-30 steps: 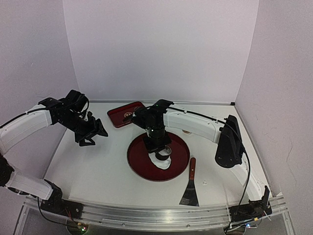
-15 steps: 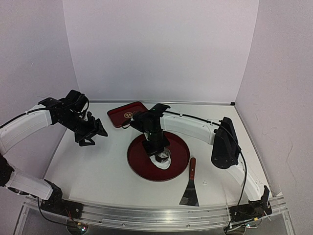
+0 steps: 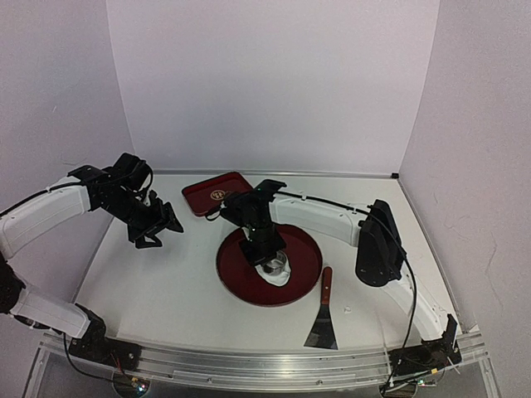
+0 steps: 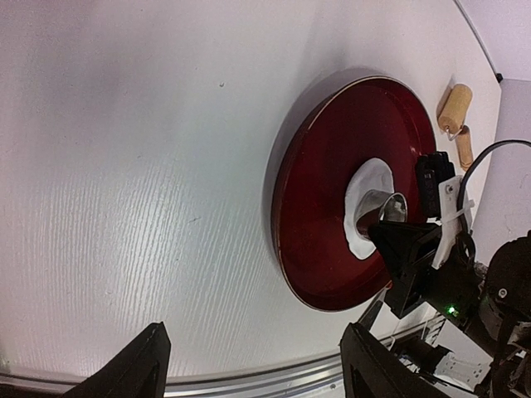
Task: Roll out the dumpling wrappers from the dough
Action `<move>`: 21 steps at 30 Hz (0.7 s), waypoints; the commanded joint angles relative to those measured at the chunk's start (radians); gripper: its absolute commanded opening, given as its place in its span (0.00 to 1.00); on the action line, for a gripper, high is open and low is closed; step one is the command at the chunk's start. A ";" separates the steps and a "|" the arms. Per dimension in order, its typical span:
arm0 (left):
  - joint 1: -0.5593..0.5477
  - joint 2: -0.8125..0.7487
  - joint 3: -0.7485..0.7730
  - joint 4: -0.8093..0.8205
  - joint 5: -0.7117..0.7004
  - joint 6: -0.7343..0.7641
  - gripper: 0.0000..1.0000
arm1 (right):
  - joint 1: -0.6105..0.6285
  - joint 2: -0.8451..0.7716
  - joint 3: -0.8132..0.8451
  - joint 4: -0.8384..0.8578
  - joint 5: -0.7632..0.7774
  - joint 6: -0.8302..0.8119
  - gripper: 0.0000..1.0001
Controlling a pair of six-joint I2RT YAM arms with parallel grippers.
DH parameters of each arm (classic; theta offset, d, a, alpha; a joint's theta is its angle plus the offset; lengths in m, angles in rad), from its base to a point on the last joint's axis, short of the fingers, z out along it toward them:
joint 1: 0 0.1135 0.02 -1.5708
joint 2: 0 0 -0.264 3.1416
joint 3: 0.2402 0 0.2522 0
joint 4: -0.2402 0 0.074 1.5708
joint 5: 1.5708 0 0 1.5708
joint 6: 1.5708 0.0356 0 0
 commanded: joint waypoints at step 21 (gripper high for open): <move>0.000 0.128 0.140 0.013 0.047 0.129 0.69 | -0.093 -0.249 0.005 0.052 -0.165 0.060 0.64</move>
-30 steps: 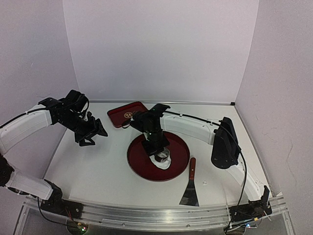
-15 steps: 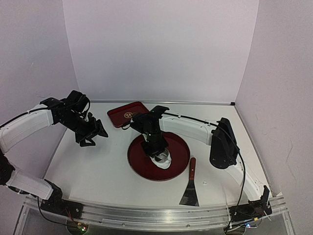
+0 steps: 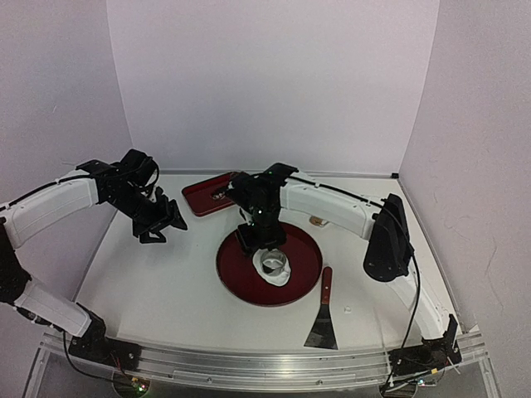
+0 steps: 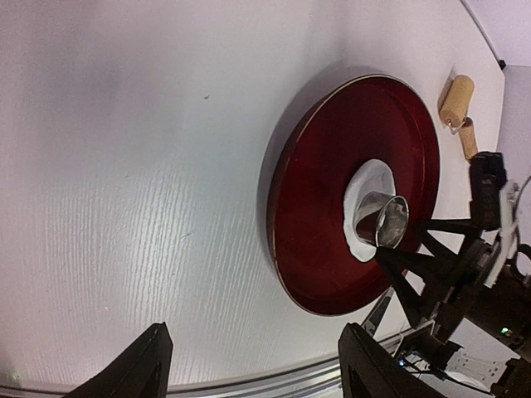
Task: Roll out the dumpling wrappers from the dough
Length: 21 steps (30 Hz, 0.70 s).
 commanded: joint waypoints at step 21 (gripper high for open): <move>-0.194 0.704 0.447 0.295 0.538 0.144 0.10 | -0.303 -0.378 -0.701 0.485 -0.619 0.004 0.00</move>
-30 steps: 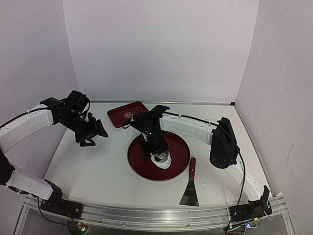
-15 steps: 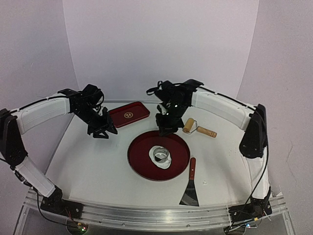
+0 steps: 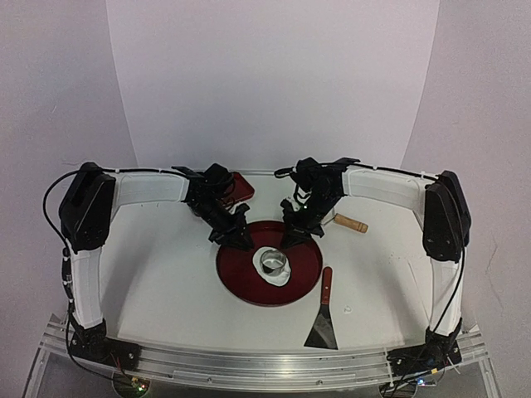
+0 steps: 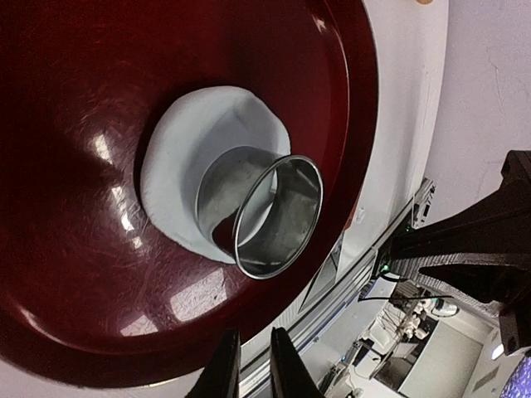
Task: Roll out the dumpling wrappers from the dough
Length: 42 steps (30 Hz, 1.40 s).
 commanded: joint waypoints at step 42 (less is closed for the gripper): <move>-0.024 0.242 0.018 0.082 0.117 0.003 0.00 | -0.132 0.188 -0.235 0.284 -0.268 -0.166 0.00</move>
